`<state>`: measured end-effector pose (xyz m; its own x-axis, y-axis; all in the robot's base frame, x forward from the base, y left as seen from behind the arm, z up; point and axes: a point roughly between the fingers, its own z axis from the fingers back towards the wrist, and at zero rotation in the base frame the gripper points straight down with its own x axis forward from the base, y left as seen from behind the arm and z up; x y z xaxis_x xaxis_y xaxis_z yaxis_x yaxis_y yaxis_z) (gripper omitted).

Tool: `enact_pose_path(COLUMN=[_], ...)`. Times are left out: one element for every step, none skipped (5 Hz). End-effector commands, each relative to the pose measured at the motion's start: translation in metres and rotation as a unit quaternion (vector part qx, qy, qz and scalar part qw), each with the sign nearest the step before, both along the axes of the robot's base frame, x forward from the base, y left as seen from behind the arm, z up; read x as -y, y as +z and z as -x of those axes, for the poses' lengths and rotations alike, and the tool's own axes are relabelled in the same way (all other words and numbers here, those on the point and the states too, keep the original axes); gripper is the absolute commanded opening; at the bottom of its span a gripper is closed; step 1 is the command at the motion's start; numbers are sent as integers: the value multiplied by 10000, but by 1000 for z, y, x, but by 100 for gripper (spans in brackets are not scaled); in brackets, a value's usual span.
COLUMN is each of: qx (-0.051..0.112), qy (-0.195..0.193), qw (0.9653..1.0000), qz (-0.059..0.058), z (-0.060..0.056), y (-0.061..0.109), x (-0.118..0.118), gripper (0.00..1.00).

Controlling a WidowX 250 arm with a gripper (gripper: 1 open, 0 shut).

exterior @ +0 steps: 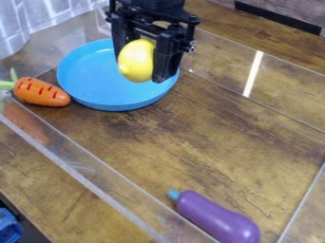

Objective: Put the lemon on the blue tray

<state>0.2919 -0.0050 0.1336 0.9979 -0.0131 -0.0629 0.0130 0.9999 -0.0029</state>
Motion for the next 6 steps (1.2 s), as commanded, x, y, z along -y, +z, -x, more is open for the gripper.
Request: enact_pose_path(qx=[-45,-89,-121,-129,-132,-135], qy=[19,35,67,56,36,21], qw=[10000,10000,9999,9999,9999,9999], qz=[-13,-25,-53,-67,-48,5], z=[1,3,4,6,5,4], y=[-3,-6,-10,-12,-16,-18], x=[-8,-16,-26,-33,-36,-35], gripper=[0,0,0,100,100,0])
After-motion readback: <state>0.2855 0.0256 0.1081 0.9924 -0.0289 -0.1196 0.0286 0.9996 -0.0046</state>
